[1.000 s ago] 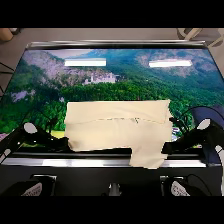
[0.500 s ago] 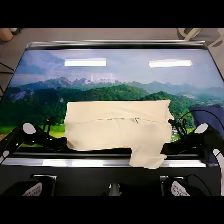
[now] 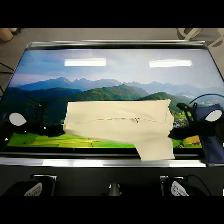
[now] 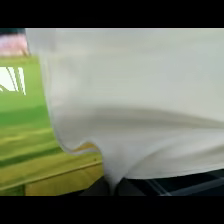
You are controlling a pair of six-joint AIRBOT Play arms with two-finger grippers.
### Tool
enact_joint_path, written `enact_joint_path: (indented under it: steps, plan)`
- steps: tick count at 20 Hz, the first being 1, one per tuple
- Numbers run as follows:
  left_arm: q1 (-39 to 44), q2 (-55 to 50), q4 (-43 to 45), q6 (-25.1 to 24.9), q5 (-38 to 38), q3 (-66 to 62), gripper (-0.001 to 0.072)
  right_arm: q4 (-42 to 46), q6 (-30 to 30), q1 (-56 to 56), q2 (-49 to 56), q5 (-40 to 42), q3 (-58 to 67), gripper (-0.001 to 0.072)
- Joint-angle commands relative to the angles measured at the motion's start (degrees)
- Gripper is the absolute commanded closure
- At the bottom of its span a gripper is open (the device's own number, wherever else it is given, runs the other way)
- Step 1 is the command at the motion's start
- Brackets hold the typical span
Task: Fold the shirts.
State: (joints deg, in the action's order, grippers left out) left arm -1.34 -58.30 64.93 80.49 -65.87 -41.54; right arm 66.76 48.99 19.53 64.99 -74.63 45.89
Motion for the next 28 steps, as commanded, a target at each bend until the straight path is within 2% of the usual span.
enact_joint_path:
  steps: [1, 4, 7, 10, 15, 16, 17, 18, 19, 21, 22, 24, 26, 28]
  plan:
    - [0.0, -2.4, 4.8, 2.4, 2.6, -8.9, 0.0683, -6.1, -0.2, -1.4, 3.2, 3.1, 9.2, 0.0690]
    - [0.0, -12.7, 4.0, 2.5, 3.1, -17.0, 0.0682, -5.9, 1.2, -7.4, 11.5, 11.6, 16.5, 0.0690]
    - [-0.8, -22.9, 4.1, 2.6, 0.8, -26.4, 0.0682, -6.7, 7.4, -8.3, 20.2, 17.9, 24.5, 0.0690]
    - [-0.9, -30.7, 4.1, 2.8, -0.8, -34.4, 0.0682, -6.6, 8.5, -8.2, 26.2, 18.6, 30.9, 0.0690]
    - [-0.8, -39.5, 2.5, 9.8, -0.7, -38.8, 0.0676, -6.8, 9.3, -8.3, 32.0, 17.5, 31.7, 0.0685]
    - [-0.9, -39.9, 1.1, 10.2, -0.7, -38.8, 0.0601, -6.8, 9.2, -8.3, 32.3, 17.4, 31.7, 0.0608]
    - [-1.1, -39.8, 0.9, 10.1, -1.0, -39.1, 0.0365, -6.7, 9.0, -8.1, 32.1, 17.2, 31.8, 0.0350]
    - [-1.6, -39.8, 1.3, 9.9, -2.8, -40.2, 0.0074, -6.4, 6.8, -7.7, 31.5, 15.8, 32.3, 0.0055]
    - [-2.4, -39.6, 2.2, 9.9, -5.3, -41.6, 0.0005, -4.3, 4.1, -6.7, 30.7, 13.9, 32.9, 0.0003]
    - [-4.0, -38.2, 3.1, 8.8, -9.4, -43.6, 0.0006, 1.5, 5.9, -2.9, 29.8, 11.7, 33.1, 0.0004]
    - [-4.5, -36.8, 3.1, 8.4, -9.9, -43.7, 0.0006, 1.3, 6.3, -0.2, 30.1, 9.4, 33.1, 0.0004]
    - [-4.5, -33.6, 3.0, 8.4, -9.7, -43.7, 0.0006, -3.5, 5.7, 4.1, 31.8, 3.7, 32.8, 0.0004]
    - [-3.1, -30.5, 3.0, 8.2, -9.5, -43.7, 0.0006, -11.0, 2.4, 6.3, 34.6, -2.0, 32.4, 0.0001]
    - [-0.7, -28.3, 3.0, 8.2, -9.5, -43.7, 0.0006, -15.8, 1.9, 5.8, 37.2, -3.8, 32.3, 0.0001]
